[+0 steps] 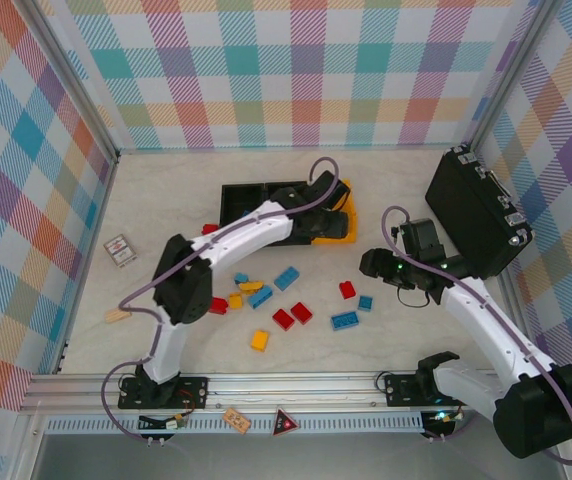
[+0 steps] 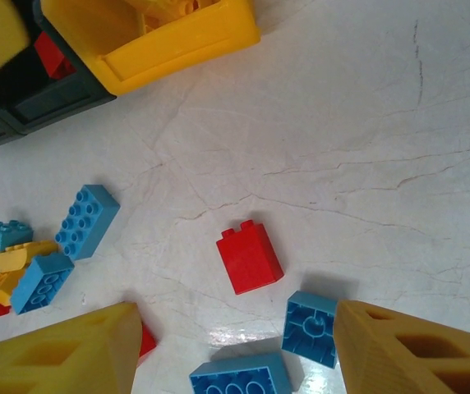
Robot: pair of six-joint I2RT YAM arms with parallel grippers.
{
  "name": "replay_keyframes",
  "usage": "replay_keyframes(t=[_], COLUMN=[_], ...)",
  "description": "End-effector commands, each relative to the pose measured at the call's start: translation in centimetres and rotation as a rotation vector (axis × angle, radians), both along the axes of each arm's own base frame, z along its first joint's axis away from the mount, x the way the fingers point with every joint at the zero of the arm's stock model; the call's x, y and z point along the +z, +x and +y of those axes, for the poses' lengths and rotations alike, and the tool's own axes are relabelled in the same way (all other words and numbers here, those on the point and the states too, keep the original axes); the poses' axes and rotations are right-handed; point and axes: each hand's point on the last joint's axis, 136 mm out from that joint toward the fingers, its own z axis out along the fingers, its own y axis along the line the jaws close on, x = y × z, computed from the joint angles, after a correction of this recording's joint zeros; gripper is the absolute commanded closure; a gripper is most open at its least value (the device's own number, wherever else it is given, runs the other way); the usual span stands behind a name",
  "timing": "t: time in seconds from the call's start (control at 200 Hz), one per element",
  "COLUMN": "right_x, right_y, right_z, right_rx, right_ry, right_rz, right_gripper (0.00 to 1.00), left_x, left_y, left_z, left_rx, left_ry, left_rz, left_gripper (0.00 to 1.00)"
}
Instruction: Sort the legos into containers by color
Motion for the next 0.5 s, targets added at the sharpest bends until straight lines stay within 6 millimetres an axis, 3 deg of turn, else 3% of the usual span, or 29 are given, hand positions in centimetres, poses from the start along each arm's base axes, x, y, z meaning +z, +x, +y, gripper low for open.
replay_keyframes(t=[0.0,0.295,0.495], right_x=[0.2,-0.3,-1.2], right_y=[-0.9,-2.8,-4.2], right_z=[0.6,3.2,5.8], right_rx=[0.047,0.185,0.282], right_ry=[0.031,0.077,0.083], right_rz=[0.015,0.033,0.045], right_gripper=[0.37,0.37,0.37], left_x=[2.3,0.8,-2.2], left_y=[-1.4,-7.8,-11.2], left_z=[1.0,8.0,13.6], left_rx=[0.002,0.05,0.153], left_ry=[-0.064,-0.059,0.024], left_rz=[-0.037,0.016,0.056], left_gripper=[0.4,0.4,0.39])
